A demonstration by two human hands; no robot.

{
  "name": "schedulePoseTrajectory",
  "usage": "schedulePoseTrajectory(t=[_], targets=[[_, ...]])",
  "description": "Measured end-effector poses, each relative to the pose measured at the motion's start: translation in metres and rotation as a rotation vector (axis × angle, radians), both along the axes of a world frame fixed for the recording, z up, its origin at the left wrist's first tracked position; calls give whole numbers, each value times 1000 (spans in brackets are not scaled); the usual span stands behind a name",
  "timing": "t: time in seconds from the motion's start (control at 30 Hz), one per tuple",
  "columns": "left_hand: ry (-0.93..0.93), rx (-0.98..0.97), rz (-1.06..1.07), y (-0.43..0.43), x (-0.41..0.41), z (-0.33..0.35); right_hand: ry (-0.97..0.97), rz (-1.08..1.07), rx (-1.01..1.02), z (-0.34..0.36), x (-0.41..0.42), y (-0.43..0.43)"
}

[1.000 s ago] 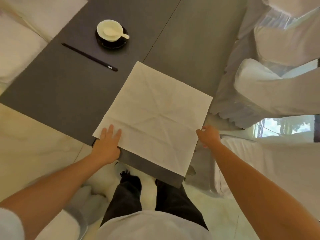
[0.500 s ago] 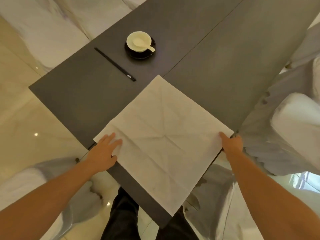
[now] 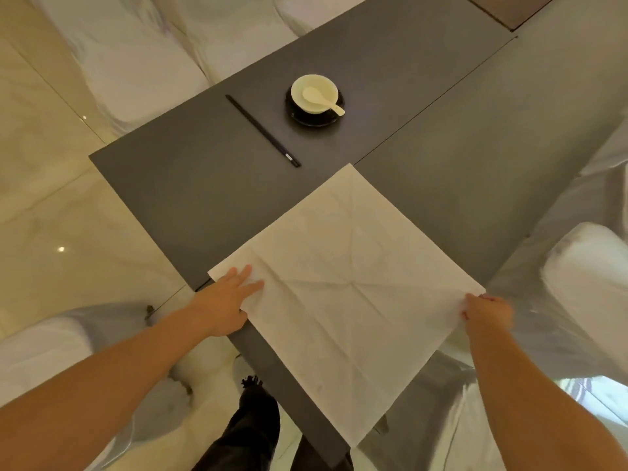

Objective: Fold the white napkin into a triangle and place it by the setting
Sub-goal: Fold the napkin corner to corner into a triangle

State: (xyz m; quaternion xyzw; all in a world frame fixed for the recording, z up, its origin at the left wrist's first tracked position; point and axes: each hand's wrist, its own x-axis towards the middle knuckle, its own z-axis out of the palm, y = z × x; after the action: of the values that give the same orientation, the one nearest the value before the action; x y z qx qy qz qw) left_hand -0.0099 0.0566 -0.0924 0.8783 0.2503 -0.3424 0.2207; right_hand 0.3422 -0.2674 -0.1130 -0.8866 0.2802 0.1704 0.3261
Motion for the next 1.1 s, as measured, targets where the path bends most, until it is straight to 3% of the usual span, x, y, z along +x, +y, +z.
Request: schedulePoseTrajectory(t=[0.17, 0.3, 0.47, 0.7, 0.8, 0.87, 0.93, 1.1], targets=[[58, -13, -109, 10, 2, 6, -87, -67, -32, 10, -23, 11], [61, -17, -166, 16, 2, 11, -196, -11, 188, 58, -42, 43], [-33, -40, -106, 18, -9, 12, -304, 296, 375, 122, -88, 96], [-439, -156, 515, 15, -7, 19, -433, 784, 363, 131, -187, 181], [-441, -594, 1052, 16, 15, 49, -373, 1016, 251, 118, -231, 214], [-376, -933, 1270, 23, 24, 63, -355, 1140, 218, 110, -257, 229], [-391, -1018, 1243, 29, 24, 66, -356, 1270, 187, 103, -278, 239], [-421, -743, 1221, 42, 14, 48, -248, 1365, 55, 90, -294, 238]])
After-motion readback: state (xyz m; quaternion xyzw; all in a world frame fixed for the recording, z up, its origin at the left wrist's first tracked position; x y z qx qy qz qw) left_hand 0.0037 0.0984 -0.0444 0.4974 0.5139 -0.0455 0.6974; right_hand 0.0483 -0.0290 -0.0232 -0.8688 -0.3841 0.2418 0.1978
